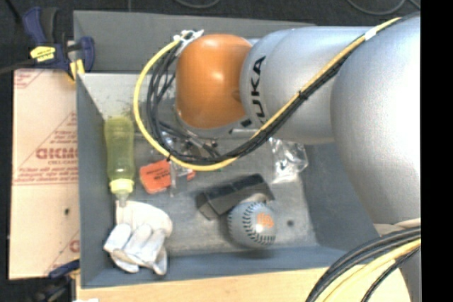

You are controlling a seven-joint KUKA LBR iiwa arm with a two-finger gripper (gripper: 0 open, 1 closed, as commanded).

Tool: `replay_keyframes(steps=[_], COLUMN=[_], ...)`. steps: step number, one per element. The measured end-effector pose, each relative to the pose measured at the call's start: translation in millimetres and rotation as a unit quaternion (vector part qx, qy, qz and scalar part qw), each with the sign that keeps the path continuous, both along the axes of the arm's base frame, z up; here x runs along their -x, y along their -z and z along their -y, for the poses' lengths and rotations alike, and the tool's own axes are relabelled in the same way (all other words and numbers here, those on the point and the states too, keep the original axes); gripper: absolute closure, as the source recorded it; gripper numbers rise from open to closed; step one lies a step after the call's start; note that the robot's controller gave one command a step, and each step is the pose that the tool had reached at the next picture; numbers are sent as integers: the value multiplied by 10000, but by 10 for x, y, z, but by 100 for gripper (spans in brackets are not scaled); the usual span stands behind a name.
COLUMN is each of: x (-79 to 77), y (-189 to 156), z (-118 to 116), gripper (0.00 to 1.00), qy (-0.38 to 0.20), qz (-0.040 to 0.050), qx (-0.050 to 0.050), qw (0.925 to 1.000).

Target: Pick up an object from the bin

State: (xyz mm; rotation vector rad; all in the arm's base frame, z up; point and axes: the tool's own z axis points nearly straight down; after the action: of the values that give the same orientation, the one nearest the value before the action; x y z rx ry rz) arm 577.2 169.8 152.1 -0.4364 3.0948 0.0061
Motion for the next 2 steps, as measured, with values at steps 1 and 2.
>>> replay_keyframes(steps=[1, 2], x=[0, 34], y=[0, -334], z=[0, 21], gripper=[100, 100], qy=[4, 18], qz=[0, -44], qx=[-1, 14], qw=[10000, 10000])
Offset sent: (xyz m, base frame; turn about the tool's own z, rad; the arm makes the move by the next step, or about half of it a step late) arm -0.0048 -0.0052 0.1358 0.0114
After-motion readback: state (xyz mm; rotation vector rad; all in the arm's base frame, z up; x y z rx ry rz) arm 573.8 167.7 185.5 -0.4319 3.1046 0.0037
